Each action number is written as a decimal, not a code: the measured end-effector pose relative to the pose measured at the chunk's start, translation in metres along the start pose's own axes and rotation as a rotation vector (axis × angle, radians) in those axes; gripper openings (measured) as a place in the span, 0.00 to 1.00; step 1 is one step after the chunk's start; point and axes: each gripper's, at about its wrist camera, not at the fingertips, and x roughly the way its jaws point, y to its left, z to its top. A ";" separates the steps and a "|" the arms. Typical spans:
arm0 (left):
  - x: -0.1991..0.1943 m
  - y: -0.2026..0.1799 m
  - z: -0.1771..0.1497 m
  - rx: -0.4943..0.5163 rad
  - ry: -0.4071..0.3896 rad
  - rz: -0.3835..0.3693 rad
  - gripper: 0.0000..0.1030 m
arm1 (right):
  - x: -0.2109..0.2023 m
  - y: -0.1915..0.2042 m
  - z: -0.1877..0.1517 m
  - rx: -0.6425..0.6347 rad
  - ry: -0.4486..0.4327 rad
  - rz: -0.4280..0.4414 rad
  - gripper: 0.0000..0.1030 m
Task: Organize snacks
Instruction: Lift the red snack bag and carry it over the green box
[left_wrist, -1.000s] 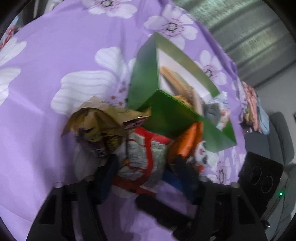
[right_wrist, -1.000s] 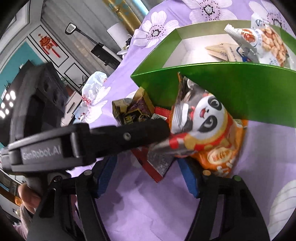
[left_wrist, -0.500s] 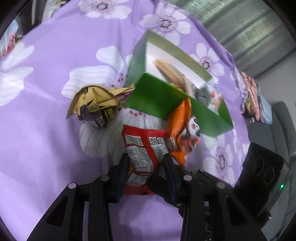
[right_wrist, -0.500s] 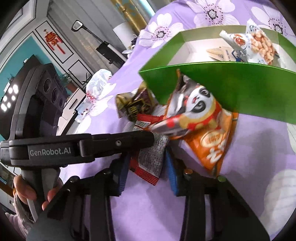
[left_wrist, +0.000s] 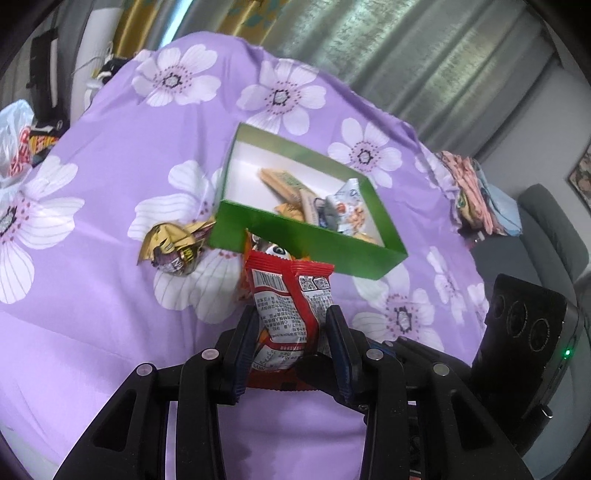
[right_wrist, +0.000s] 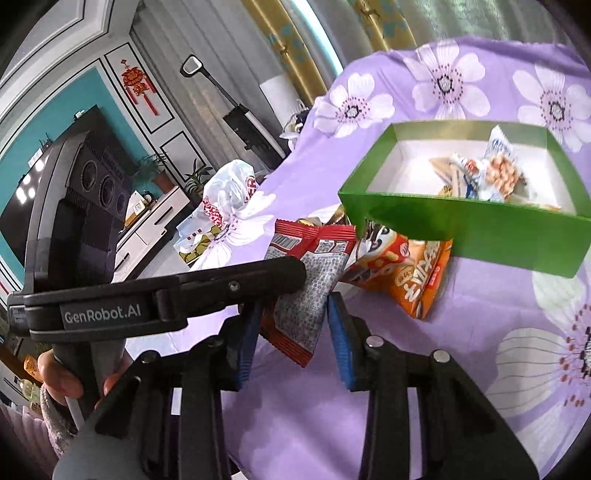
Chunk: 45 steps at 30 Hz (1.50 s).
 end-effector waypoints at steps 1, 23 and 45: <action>0.000 -0.005 0.001 0.010 -0.003 0.001 0.37 | -0.004 -0.001 0.001 0.000 -0.009 -0.002 0.36; 0.042 -0.065 0.085 0.138 -0.060 -0.082 0.37 | -0.035 -0.057 0.072 0.002 -0.161 -0.111 0.36; 0.088 -0.026 0.115 0.014 -0.052 -0.095 0.37 | 0.014 -0.089 0.110 -0.036 -0.068 -0.148 0.36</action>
